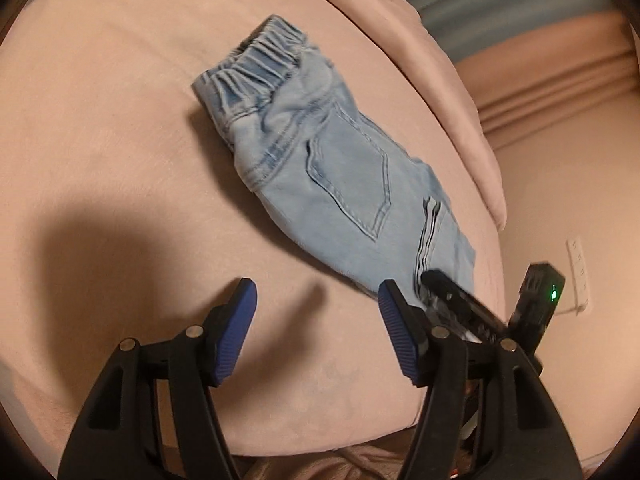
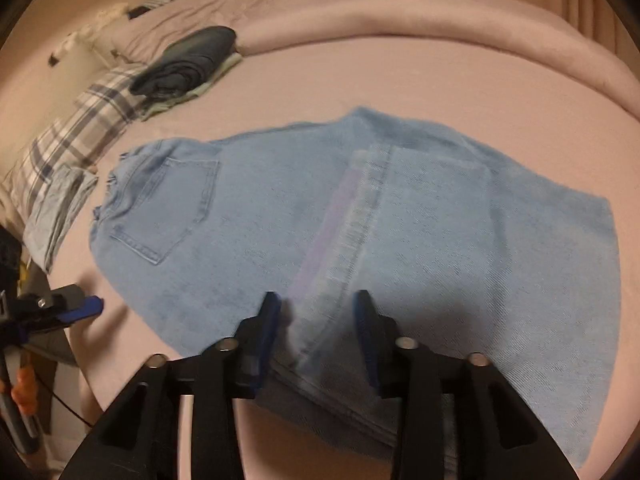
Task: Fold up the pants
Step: 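Grasp the elastic waistband with the left gripper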
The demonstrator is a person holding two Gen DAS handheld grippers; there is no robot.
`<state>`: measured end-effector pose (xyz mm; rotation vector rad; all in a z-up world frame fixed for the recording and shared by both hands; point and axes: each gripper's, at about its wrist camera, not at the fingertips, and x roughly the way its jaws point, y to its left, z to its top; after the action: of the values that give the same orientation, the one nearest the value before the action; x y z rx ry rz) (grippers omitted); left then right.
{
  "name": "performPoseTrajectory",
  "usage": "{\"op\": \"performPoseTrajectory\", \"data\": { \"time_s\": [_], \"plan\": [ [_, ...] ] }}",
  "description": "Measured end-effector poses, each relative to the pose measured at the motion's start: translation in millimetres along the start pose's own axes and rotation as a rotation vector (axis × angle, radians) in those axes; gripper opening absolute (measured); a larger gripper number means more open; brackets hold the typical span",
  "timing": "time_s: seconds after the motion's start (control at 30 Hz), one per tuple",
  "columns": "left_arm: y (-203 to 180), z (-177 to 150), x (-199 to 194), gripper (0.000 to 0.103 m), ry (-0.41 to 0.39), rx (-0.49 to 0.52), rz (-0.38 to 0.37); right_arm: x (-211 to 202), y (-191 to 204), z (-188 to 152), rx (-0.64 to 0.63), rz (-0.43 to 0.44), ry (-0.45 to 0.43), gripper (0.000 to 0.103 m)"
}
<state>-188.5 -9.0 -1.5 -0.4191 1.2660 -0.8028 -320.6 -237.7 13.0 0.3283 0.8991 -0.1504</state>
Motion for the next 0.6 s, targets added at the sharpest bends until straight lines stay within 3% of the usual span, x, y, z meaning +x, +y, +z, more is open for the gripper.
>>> {"op": "performPoseTrajectory", "data": {
  "time_s": [0.17,0.37,0.6],
  "plan": [
    [2,13,6,0.063,-0.032,-0.054,-0.019,-3,4,0,-0.023,-0.016,0.013,0.052],
    [14,29,4,0.063,-0.103,-0.117,0.004,-10,-1,4,0.043,0.045,0.014,0.052],
    [8,39,9,0.063,-0.141,-0.066,0.046,-10,2,5,0.040,0.052,0.021,0.052]
  ]
}}
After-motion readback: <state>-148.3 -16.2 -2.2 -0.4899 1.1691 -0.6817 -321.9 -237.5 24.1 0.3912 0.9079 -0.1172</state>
